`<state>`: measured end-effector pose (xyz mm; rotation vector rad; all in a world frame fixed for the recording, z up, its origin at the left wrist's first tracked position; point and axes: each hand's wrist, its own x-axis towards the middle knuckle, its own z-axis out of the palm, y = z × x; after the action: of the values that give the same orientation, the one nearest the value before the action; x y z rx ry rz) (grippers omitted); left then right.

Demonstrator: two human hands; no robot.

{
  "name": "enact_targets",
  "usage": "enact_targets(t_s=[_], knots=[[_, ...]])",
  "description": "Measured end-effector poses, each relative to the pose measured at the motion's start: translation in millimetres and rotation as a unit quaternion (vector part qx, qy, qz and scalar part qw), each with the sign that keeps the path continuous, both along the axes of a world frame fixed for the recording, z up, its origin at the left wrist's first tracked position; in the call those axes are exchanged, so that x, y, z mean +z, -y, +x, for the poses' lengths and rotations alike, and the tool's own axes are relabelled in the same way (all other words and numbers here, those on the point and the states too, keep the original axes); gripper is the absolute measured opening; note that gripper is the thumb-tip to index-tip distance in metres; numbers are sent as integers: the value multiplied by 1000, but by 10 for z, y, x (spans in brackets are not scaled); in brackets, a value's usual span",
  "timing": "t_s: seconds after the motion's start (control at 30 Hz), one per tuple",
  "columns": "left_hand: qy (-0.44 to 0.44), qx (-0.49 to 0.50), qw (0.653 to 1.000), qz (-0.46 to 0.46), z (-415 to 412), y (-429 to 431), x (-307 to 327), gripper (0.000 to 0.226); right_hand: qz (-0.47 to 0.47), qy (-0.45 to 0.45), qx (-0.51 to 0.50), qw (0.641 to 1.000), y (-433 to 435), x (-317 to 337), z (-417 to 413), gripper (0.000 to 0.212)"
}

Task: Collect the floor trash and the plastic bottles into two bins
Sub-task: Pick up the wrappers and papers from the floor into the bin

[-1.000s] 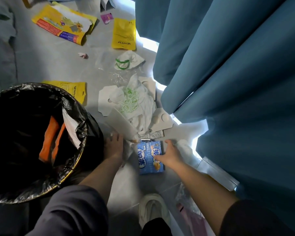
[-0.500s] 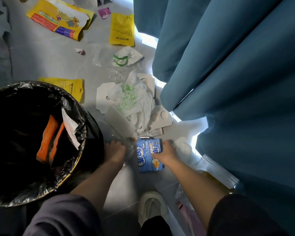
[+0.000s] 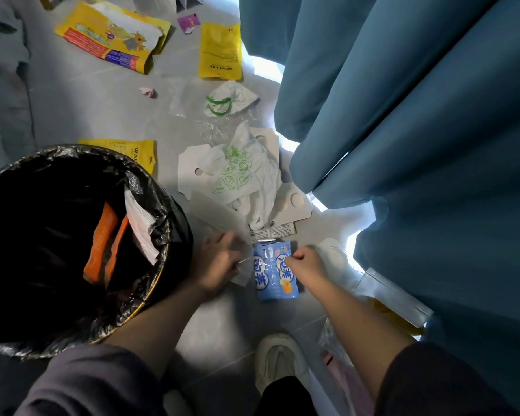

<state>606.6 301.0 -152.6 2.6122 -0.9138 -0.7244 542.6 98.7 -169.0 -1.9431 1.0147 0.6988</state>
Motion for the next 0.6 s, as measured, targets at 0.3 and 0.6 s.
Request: enact_targets(t_s=[0.3,0.6], knots=[[19,-134,987,84,-30,168,96,25,13,11,17,1000,95,59,-158,22],[-42,-30,998,45,-82,279,405,12,35,61,-75,995,214,211,-315,15]])
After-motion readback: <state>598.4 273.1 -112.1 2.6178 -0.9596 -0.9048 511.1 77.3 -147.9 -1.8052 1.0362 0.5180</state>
